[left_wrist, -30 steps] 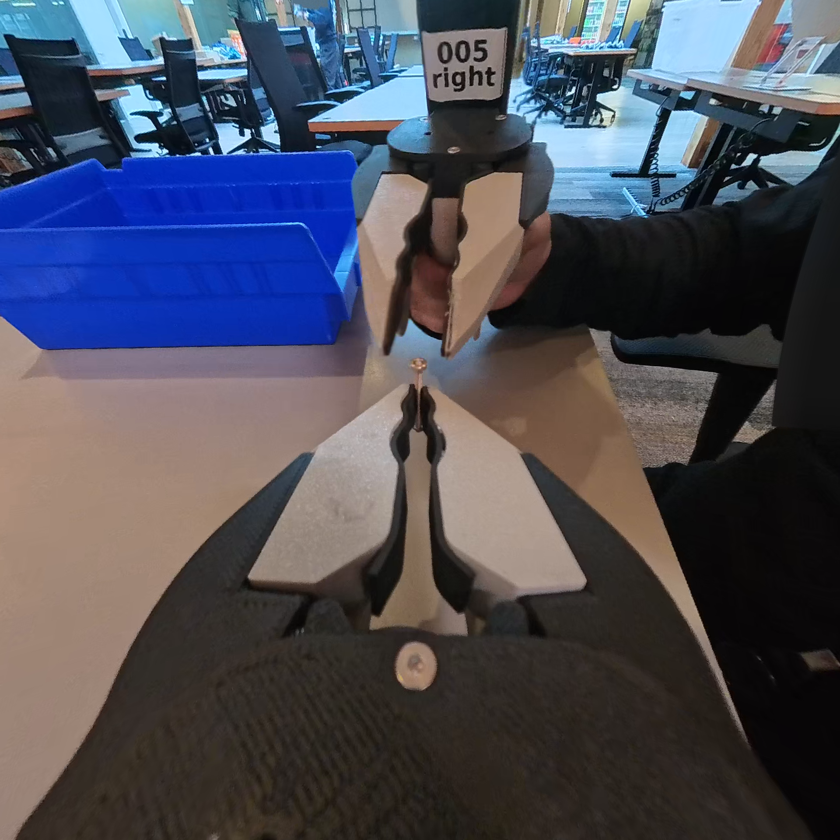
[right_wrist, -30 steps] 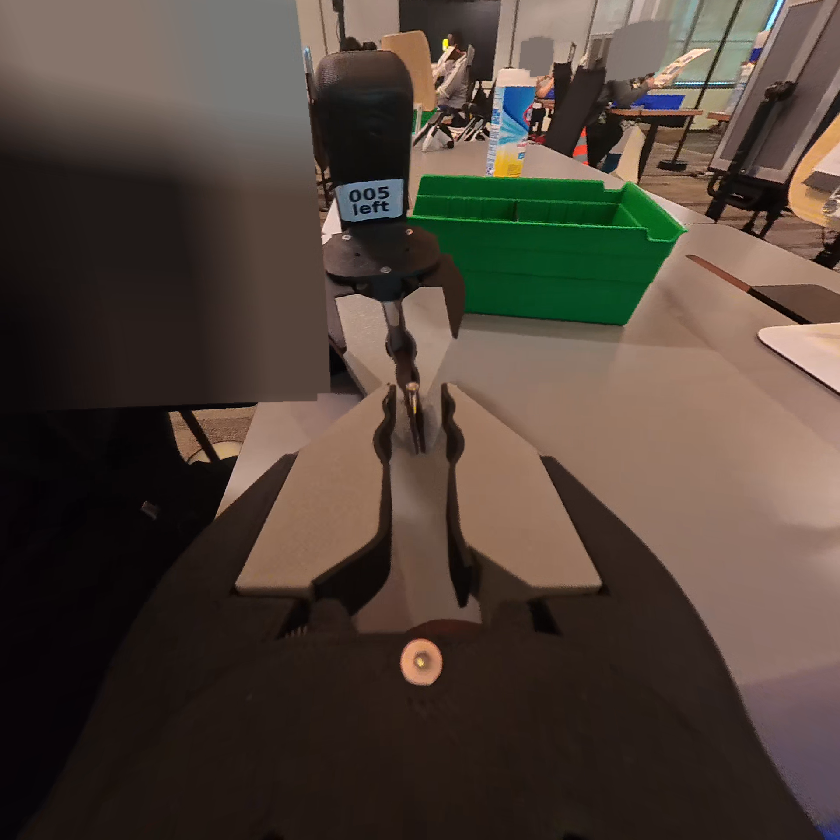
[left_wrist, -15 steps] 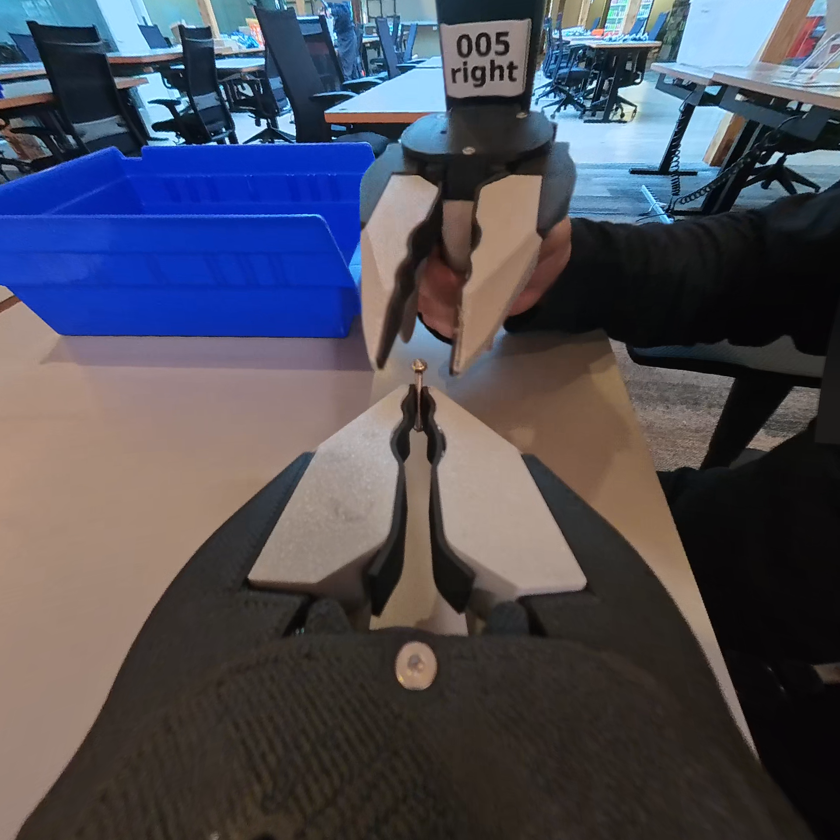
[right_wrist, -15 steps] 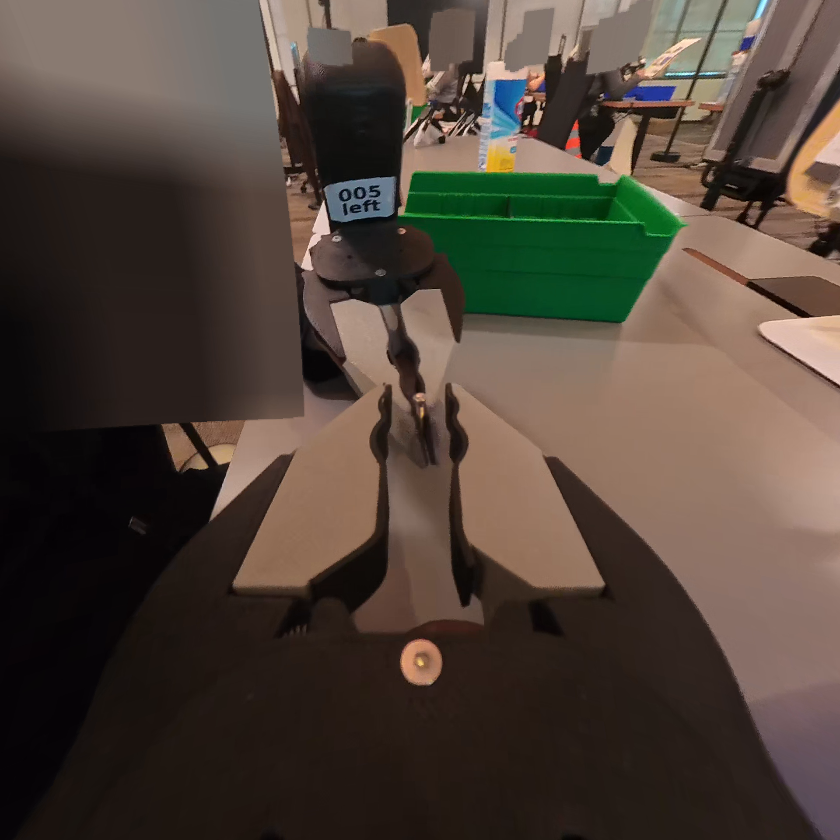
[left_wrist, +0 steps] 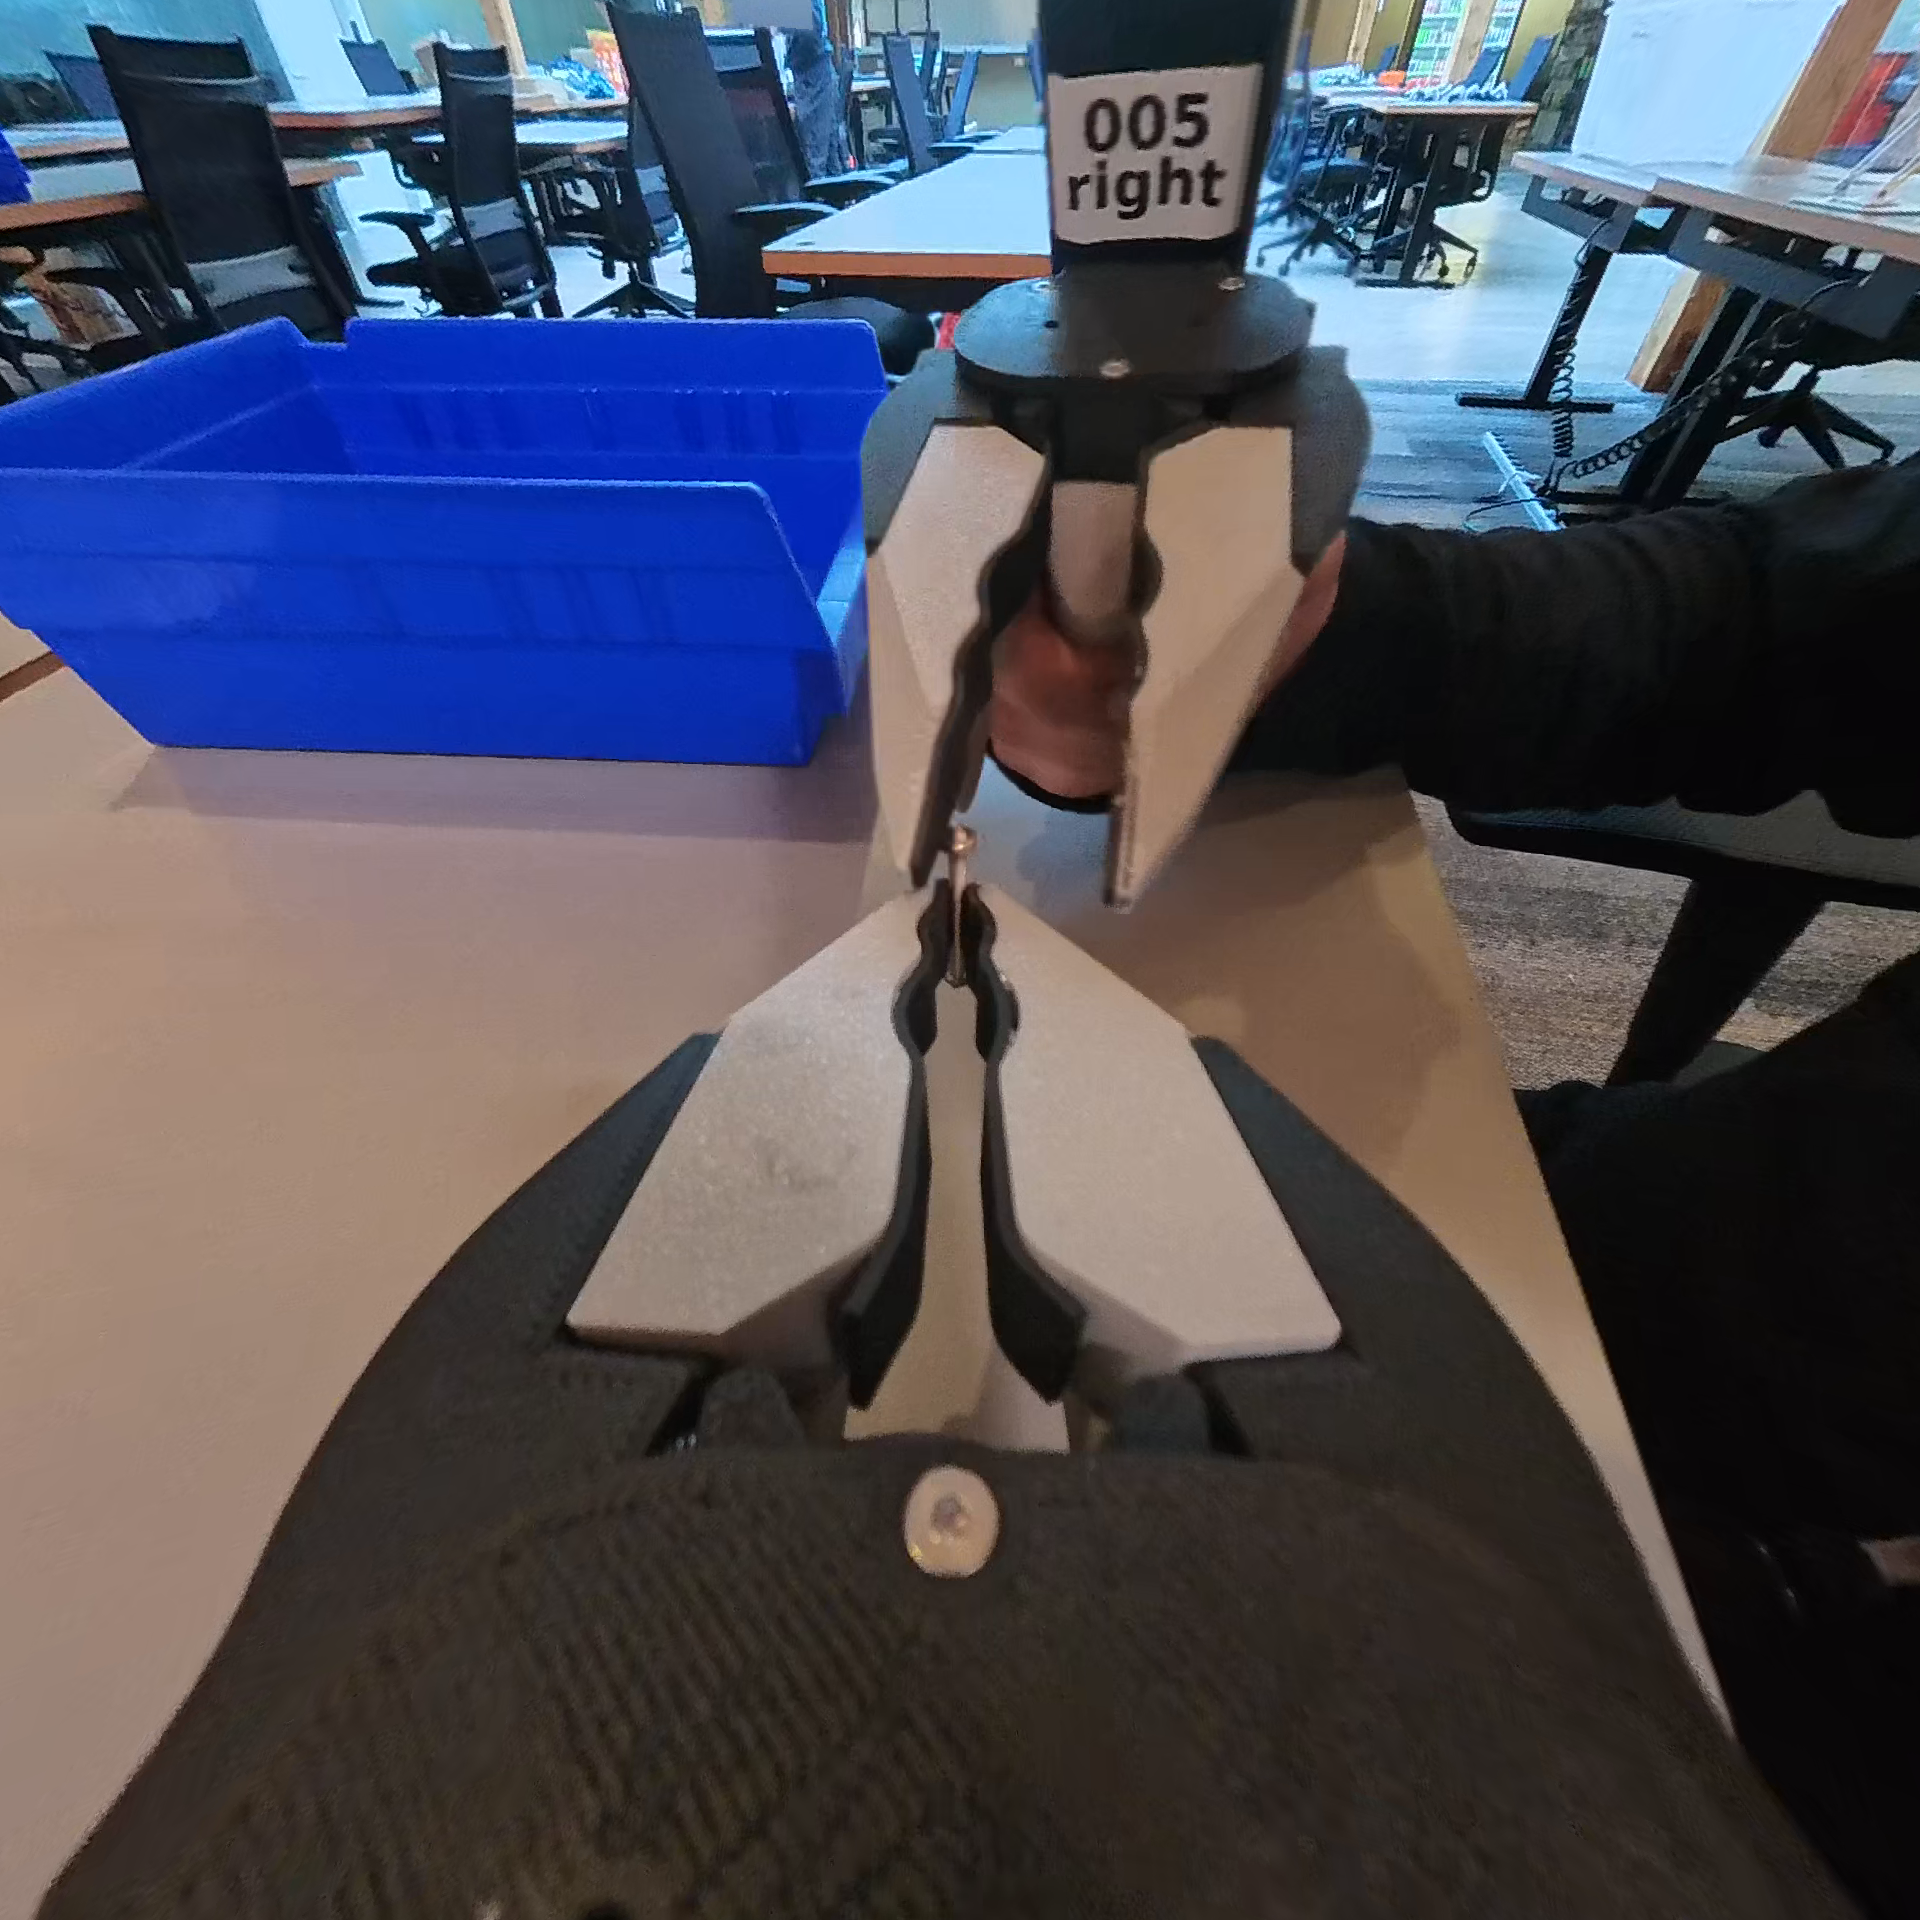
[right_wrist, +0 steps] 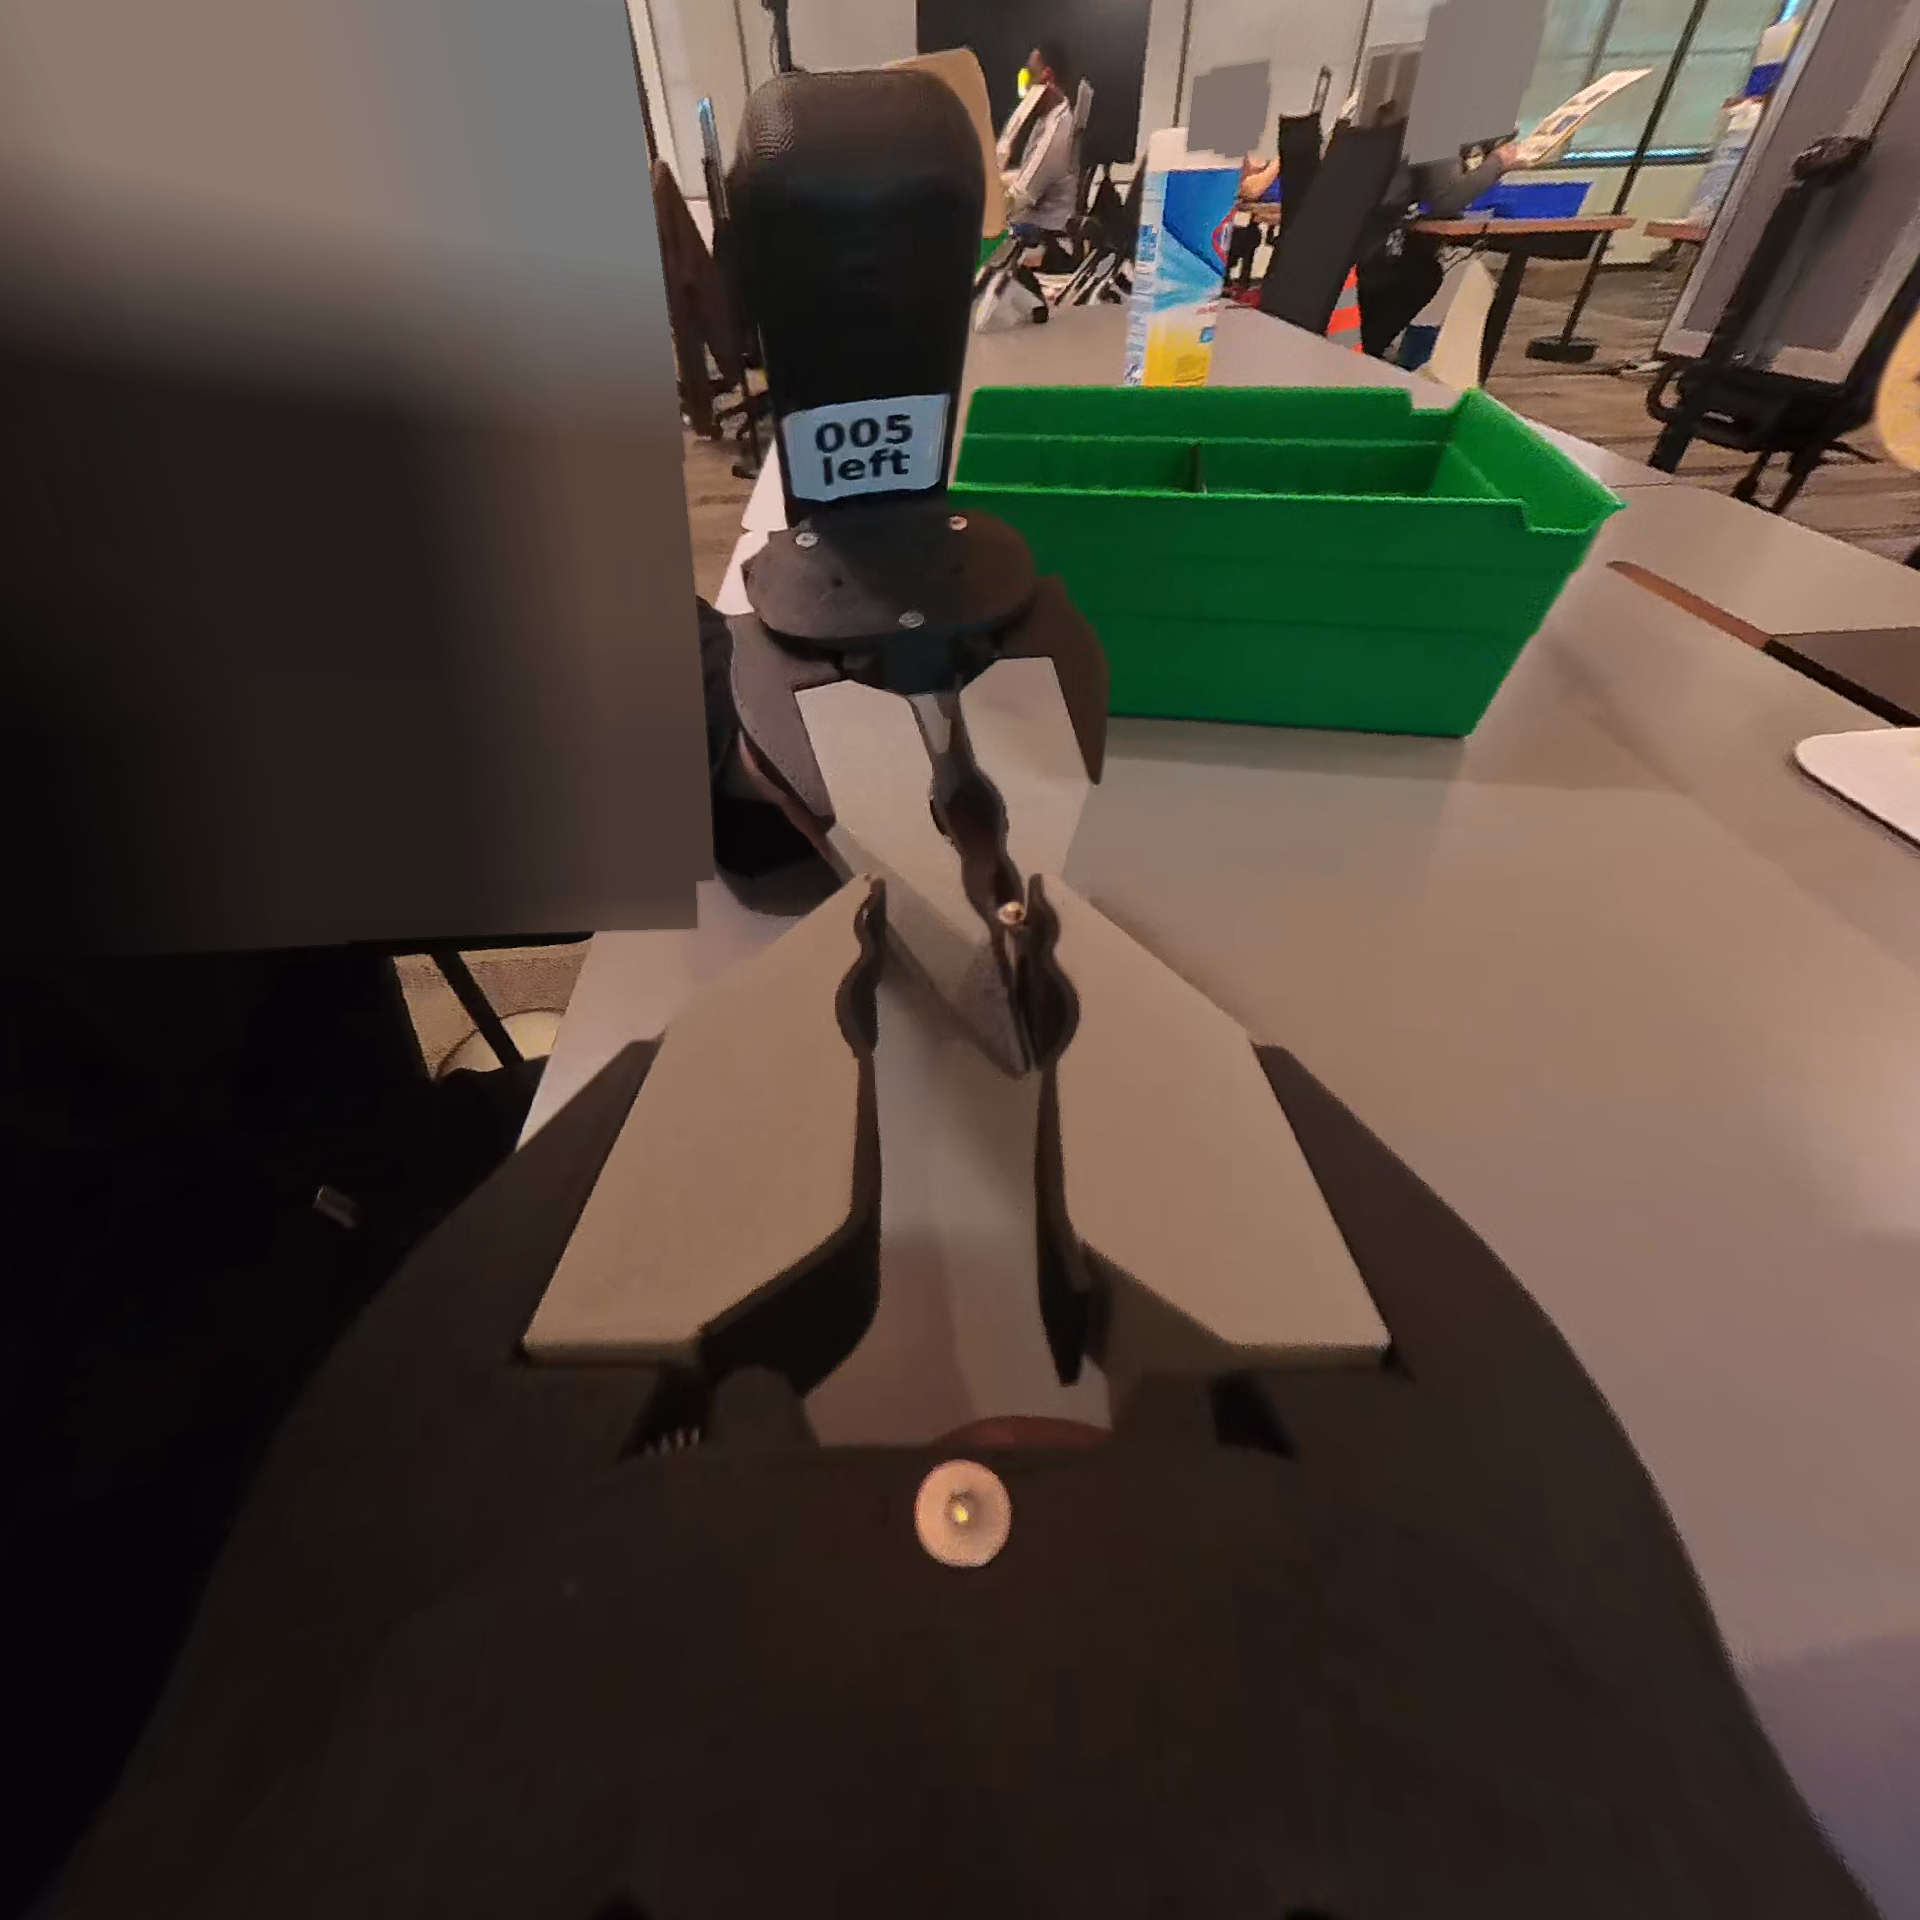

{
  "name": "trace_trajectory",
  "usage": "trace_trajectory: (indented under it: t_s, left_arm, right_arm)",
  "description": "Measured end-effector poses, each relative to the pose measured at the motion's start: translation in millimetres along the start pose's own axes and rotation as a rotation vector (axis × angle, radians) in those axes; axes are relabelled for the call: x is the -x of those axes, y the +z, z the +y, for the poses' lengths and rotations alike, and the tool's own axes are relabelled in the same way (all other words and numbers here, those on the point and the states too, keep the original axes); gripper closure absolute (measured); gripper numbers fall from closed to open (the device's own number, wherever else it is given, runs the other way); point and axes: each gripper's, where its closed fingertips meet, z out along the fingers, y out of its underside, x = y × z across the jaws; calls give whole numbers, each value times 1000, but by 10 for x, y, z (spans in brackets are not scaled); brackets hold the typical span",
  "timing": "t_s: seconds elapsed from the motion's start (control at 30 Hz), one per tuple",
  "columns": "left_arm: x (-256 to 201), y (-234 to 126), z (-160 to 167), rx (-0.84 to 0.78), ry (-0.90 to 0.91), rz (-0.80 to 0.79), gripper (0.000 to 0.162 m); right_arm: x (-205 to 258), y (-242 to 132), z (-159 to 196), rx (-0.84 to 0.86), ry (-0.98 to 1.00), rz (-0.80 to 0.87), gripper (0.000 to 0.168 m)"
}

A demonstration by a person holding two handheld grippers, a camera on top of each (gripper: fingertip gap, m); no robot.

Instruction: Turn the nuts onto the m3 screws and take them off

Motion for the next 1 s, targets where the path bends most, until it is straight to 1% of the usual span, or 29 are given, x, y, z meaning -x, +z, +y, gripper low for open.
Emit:
trace_trajectory:
  t_s: [0.03, 0.1, 0.13, 0.17, 0.2, 0.27, 0.3, 0.37, 0.4, 0.43, 0.5, 0.53, 0.6, 0.63, 0.7, 0.77, 0.83, 0.9, 0.93, 1.0]
  left_arm:
    - [15, -5, 2, 0, -1, -6, 162]
    - [24, -9, 2, 1, 1, -14, 162]
    - [49, -11, 3, 2, -2, -29, 162]
    - [65, -14, 10, 5, -12, -29, 162]
    - [67, -19, 8, 1, -28, -19, 162]
    - [57, -30, -16, -16, -32, -10, 162]
    - [50, -25, -13, -12, -26, -12, 162]
    - [30, -7, -6, -4, -16, -11, 162]
    - [23, -2, -3, -2, -16, -9, 162]
    - [29, 0, 4, 3, -18, -11, 162]
    - [23, -6, -3, -4, -32, 0, 162]
    - [18, -3, 1, -1, -38, 6, 162]
    - [53, 3, 9, 4, -42, -17, 162]
    - [58, 3, 6, 3, -40, -22, 159]
    - [88, 3, 4, 1, -41, -43, 145]
    - [118, 2, 12, 6, -47, -60, 136]
    - [149, -8, 11, 5, -43, -78, 132]
    - [180, -24, 13, 4, -42, -92, 132]
    - [196, -30, 18, 6, -47, -98, 132]
    - [228, -34, 36, 16, -59, -111, 134]
  right_arm:
    - [-7, -11, 5, 2, -7, 12, 144]
    - [-28, -88, 20, -1, -2, 22, 150]
    - [7, -141, 15, -17, 6, -8, 168]
    - [1, -183, -16, -46, 28, -13, 168]
    - [-45, -204, -27, -58, 48, 5, 163]
    - [-135, -177, -16, -49, 70, 43, 143]
    - [-153, -139, -12, -42, 74, 52, 142]
    - [-185, -44, 25, -10, 74, 72, 146]
    - [-176, -4, 43, 4, 69, 69, 149]
    - [-139, 16, 27, -4, 65, 49, 157]
    - [-152, 14, 24, -3, 53, 64, 160]
    - [-169, 5, 30, -2, 53, 76, 166]
    - [-195, -11, 40, -2, 65, 92, 167]
    - [-216, -21, 45, -5, 78, 102, 167]
    - [-267, -59, 32, -23, 109, 124, 166]
    - [-301, -126, -26, -65, 135, 137, 166]
    - [-405, -261, -91, -90, 129, 216, 166]
    - [-567, -560, -236, -108, 83, 364, 166]
    - [-674, -787, -338, -115, 43, 471, 166]
    - [-976, -1390, -467, -62, -28, 782, 166]
